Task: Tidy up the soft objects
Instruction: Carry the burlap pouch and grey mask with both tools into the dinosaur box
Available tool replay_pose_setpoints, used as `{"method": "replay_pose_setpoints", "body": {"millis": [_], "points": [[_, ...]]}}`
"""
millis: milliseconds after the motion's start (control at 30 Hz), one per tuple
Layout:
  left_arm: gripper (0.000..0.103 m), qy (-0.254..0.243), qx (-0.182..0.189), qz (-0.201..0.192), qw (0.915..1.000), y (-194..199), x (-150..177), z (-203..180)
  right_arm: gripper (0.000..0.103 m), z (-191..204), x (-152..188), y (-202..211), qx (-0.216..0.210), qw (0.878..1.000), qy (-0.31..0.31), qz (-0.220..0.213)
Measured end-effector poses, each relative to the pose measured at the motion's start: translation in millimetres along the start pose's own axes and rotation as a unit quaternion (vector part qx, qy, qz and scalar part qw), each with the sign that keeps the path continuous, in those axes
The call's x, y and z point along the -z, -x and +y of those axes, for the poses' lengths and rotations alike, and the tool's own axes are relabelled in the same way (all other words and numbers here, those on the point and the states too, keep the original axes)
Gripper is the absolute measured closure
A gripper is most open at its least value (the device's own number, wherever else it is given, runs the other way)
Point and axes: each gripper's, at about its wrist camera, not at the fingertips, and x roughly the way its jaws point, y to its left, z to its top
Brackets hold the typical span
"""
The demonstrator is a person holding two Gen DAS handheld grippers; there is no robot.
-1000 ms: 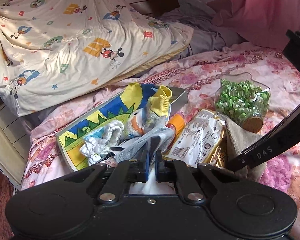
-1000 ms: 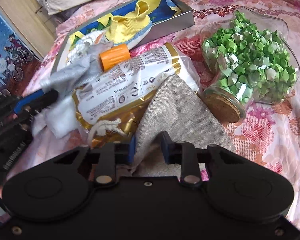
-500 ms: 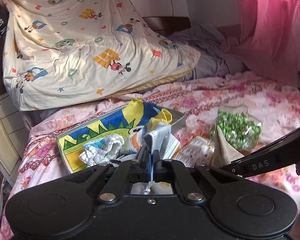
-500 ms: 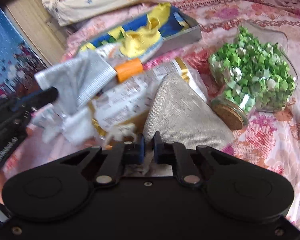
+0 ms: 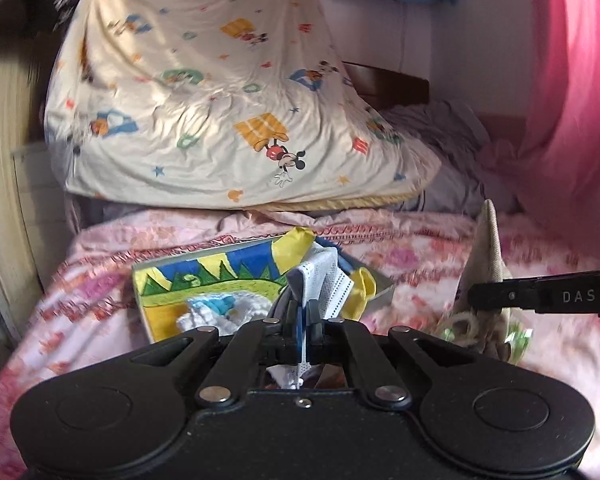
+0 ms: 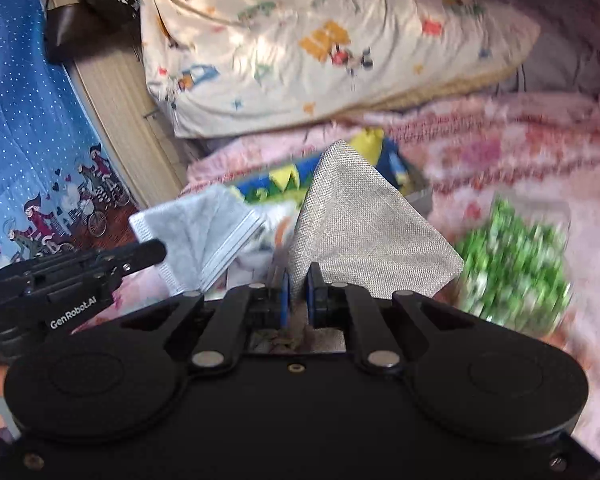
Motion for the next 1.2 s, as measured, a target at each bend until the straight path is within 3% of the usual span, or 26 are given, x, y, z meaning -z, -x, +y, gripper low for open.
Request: {"method": "replay_pose_setpoints", "body": {"millis": [167,400,567,933,1200], "points": [[0.103,0.026,0.002,0.013,0.9996,-31,-9,19,0.099,-4,-42,-7,0.041,0.998,0.055,-0.015],[0.103,0.046,0.001,0.003,0.9989,-87,-28,51,0.099,-24,-82,-87,0.059,0.995,0.070,0.041],[0.103,0.089,0.002,0.017,0.9958,-123,-23,88,0.099,-20,-92,-135,0.053,0.994,0.084,0.049],[0.103,0.181,0.001,0.055,0.9819,-156,6,148,0.099,48,-107,-223,0.036,0.988,0.142,0.053],[0.101,0.216,-0.005,0.079,0.9731,-170,17,160,0.099,64,-95,-275,0.028,0.977,0.159,0.143]]}}
